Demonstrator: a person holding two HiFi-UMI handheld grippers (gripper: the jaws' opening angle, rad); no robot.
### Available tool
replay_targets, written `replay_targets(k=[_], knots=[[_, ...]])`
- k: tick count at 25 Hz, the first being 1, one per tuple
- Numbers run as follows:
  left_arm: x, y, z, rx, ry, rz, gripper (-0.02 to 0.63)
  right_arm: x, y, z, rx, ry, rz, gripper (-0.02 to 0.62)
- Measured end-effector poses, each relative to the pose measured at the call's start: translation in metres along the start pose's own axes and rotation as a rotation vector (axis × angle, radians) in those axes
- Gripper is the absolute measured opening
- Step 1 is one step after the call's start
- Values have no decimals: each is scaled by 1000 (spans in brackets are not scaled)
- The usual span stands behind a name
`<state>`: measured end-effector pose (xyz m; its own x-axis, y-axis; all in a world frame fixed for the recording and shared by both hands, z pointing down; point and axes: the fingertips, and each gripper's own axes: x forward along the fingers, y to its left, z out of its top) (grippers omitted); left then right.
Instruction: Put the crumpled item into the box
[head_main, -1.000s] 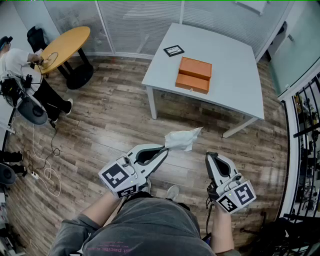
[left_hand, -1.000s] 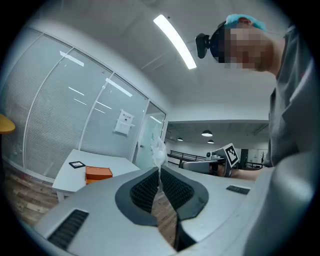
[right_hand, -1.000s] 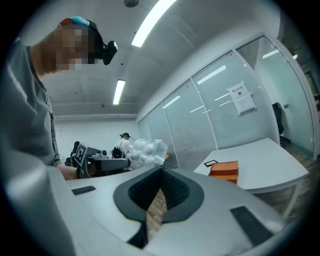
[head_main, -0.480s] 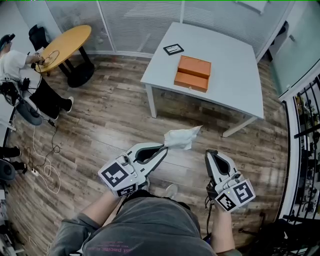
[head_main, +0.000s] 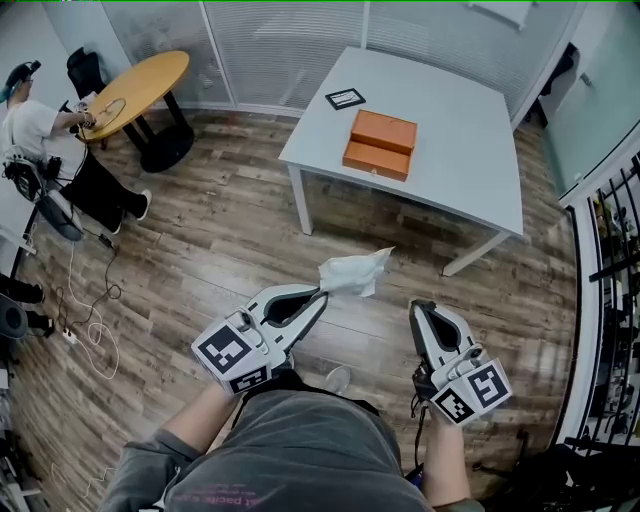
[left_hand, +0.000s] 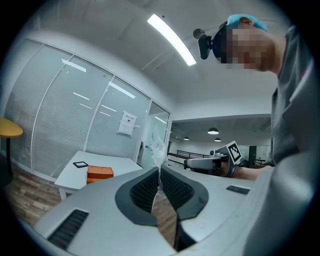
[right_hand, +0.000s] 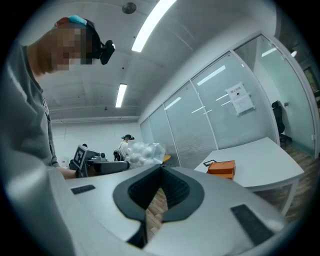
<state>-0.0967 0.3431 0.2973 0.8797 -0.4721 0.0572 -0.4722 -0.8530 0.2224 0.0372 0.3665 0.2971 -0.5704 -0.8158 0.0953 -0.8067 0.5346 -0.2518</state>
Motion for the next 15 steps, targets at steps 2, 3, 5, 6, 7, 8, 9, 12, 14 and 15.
replay_targets(k=[2,3,5,6,7,8,9,12,14,15], knots=[[0,-8,0,7,1,2,29,-6,0,0,1,-5,3,3],[0,-11,0,11,3,3,29,-9,0,0,3,-7,5,3],[-2,-16,-1,16,4,7,29,-14,0,-2,8,-11,8,3],[-2,-17,-1,17,3,10,29,-15,1,-3,10,-13,9,3],[-2,-17,-1,16,3,14,29,-16,0,-3,11,-14,10,3],[-2,-16,-1,15,3,17,29,-17,0,-3,12,-15,11,3],[-1,-15,-1,14,2,20,29,-17,-2,-3,12,-15,11,3],[4,-11,-2,8,1,26,29,-16,-8,-4,14,-10,14,3],[8,-7,-2,2,-3,31,29,-15,-12,-4,12,-5,13,3],[10,-4,-1,-1,-6,34,29,-14,-15,-4,9,-1,12,3]])
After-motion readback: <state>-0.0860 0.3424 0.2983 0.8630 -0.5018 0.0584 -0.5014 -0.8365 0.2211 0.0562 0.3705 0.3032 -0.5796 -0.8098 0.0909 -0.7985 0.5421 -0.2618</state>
